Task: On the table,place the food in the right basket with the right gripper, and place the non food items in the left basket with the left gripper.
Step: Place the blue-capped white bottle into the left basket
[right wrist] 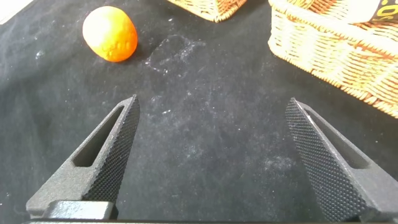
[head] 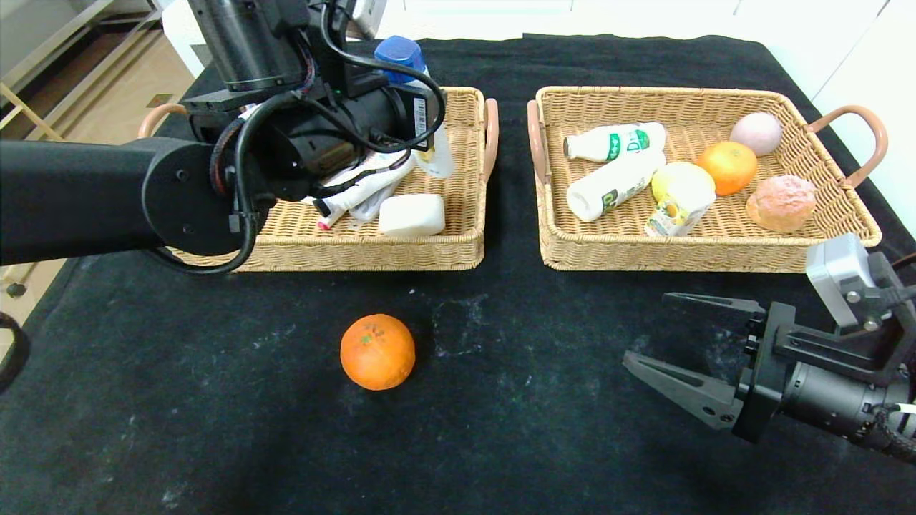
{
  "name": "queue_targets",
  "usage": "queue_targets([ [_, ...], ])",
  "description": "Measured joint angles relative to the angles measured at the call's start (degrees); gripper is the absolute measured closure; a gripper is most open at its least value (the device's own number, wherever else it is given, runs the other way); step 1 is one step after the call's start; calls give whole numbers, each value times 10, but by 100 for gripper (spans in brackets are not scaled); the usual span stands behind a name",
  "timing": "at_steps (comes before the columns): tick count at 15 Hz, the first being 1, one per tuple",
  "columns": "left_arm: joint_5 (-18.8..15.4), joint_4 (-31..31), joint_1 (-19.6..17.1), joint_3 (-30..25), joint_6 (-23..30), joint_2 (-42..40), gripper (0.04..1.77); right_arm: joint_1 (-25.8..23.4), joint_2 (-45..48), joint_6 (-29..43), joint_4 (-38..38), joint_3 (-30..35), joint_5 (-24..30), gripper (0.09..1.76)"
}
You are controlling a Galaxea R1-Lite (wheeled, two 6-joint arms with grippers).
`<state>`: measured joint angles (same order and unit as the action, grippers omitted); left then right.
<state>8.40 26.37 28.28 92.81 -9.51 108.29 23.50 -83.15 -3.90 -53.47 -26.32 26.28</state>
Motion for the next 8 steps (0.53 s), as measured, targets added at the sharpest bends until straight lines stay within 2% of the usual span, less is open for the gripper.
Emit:
queue_targets([
  [6,2,-16,-1,34,0,31,90,-2,0,-1,0,0,0,14],
  [8,2,-14,-1,33,0,33,75,-2,0,-1,0,0,0,14],
])
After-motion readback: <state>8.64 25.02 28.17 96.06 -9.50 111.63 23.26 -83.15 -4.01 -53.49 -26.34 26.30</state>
